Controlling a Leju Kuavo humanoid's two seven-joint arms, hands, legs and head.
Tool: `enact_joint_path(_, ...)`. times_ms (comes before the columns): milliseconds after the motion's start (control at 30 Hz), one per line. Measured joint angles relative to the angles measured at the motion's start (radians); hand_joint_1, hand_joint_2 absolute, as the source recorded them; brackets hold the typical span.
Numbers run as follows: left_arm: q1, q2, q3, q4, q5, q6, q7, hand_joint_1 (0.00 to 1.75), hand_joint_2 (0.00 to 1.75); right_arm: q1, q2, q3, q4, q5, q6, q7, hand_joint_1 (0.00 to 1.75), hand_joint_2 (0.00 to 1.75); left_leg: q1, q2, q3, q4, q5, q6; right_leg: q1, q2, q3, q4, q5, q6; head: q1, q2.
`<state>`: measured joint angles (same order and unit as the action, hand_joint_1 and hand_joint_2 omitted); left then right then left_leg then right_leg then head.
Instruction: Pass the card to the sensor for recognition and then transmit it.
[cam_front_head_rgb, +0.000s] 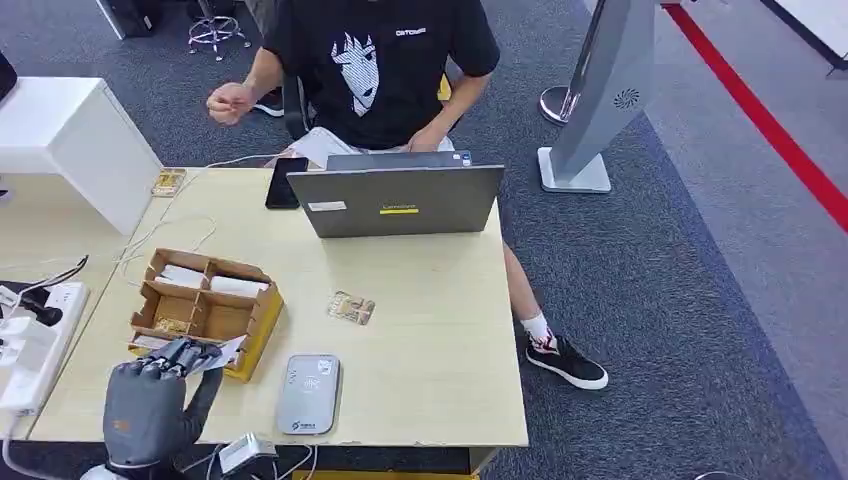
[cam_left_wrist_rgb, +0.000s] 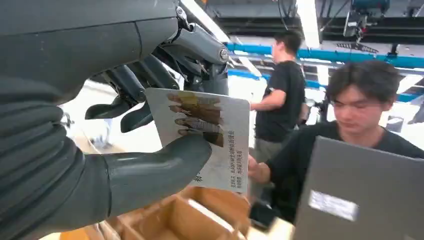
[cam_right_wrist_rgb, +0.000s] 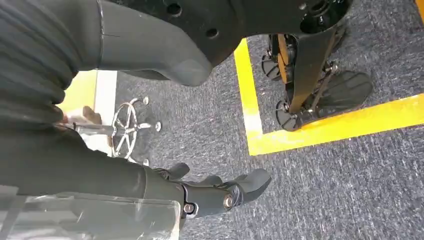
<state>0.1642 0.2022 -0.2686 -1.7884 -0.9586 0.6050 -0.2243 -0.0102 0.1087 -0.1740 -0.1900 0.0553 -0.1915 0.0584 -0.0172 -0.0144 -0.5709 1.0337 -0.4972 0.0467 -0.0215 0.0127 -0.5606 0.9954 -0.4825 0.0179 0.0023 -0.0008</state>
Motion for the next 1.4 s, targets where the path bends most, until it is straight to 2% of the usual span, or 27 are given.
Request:
enact_joint_path(133, 0.02, -0.011, -0.048, 0.024, 0.026, -0.001, 0.032, 1.75, 1.75, 0.0, 0.003, -0.001, 0.001, 0.002, 0.0, 0.0, 0.0, 1.75, 0.0, 0.0, 0.0, 0.0, 0.0, 0.0, 0.0, 0.0, 0.0, 0.0, 0.0, 0.0, 0.0, 0.0)
enact_joint_path(300, 0.018, -0.014, -0.083, 0.121, 0.026, 0.0, 0.075, 1.75, 1.75, 0.0, 0.004, -0.001, 0.001, 0.009, 0.003, 0.002, 0.0, 1.75, 0.0, 0.0, 0.0, 0.0, 0.0, 0.0, 0.0, 0.0, 0.0, 0.0, 0.0, 0.0, 0.0, 0.0)
enact_joint_path(567, -0.002, -0.014, -0.101, 0.232, 0.029, 0.002, 0.076, 1.75, 1.75, -0.001, 0.004, -0.001, 0.001, 0.02, 0.008, 0.002, 0.0, 1.75, 0.0, 0.0, 0.0, 0.0, 0.0, 0.0, 0.0, 0.0, 0.0, 0.0, 0.0, 0.0, 0.0, 0.0)
enact_joint_path(700, -0.016, -0.013, -0.109, 0.273, -0.005, 0.014, 0.063, 1.75, 1.75, -0.001, 0.004, -0.001, 0.002, 0.026, 0.012, 0.002, 0.0, 1.75, 0.0, 0.0, 0.0, 0.0, 0.0, 0.0, 0.0, 0.0, 0.0, 0.0, 0.0, 0.0, 0.0, 0.0)
enact_joint_path(1400, -0.028, -0.003, -0.131, 0.311, -0.021, 0.032, 0.065, 1.75, 1.75, 0.0, 0.005, -0.001, 0.003, 0.038, 0.014, 0.002, 0.0, 1.75, 0.0, 0.0, 0.0, 0.0, 0.0, 0.0, 0.0, 0.0, 0.0, 0.0, 0.0, 0.0, 0.0, 0.0)
